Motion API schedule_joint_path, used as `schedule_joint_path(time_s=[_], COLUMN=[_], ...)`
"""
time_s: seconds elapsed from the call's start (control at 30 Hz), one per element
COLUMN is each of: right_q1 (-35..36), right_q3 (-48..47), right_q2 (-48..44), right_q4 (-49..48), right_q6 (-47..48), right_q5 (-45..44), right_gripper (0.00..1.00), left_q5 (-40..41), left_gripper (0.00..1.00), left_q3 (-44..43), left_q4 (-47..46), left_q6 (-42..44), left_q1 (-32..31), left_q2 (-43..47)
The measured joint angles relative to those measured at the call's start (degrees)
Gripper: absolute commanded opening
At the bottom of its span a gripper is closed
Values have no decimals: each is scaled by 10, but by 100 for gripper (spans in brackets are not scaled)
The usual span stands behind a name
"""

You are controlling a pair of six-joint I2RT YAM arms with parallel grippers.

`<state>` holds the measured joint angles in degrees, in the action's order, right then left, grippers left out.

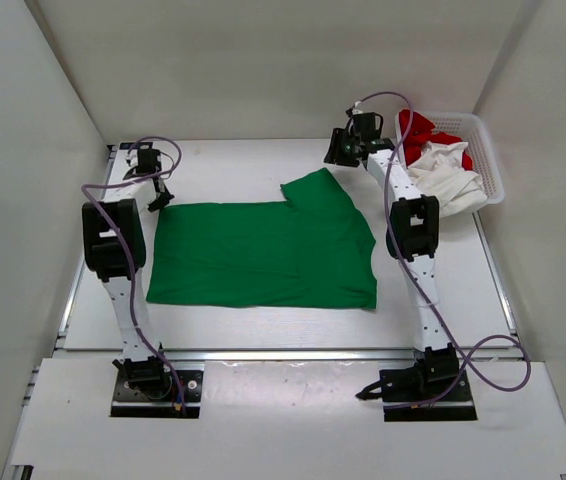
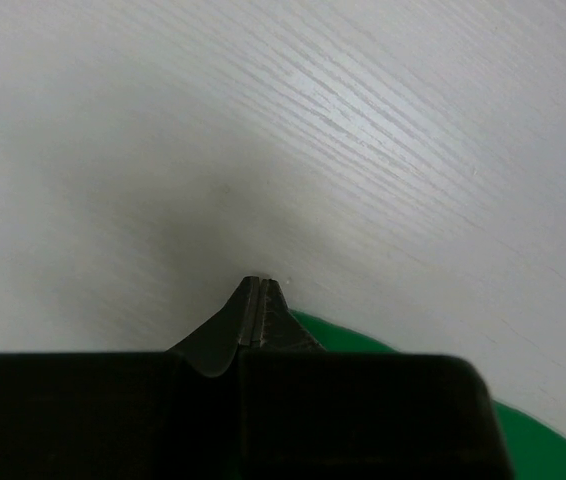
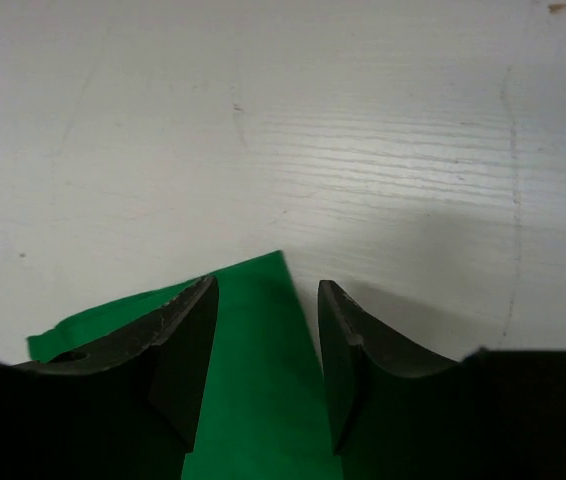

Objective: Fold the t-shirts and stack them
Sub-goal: Grap the side of the flattened tshirt furthest away from the robot with both arms

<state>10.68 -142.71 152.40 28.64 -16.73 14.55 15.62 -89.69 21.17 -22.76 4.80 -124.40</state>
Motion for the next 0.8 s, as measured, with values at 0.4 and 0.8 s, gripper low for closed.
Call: schedule_joint_path(time_s=[0.4, 0.8], right_q1=[6, -1], right_q3=[1, -16], right_q2=[25, 46], right_q4=[-13, -12], right_q6=[0, -68], right_q5=[-22, 43], right_gripper=[43, 33], left_q5=[-19, -45], left_gripper=[0, 0], left_q3=[16, 34], left_q4=[-3, -17], left_q6=[-11, -26], left_q1=[3, 3], left_q2=[27, 70])
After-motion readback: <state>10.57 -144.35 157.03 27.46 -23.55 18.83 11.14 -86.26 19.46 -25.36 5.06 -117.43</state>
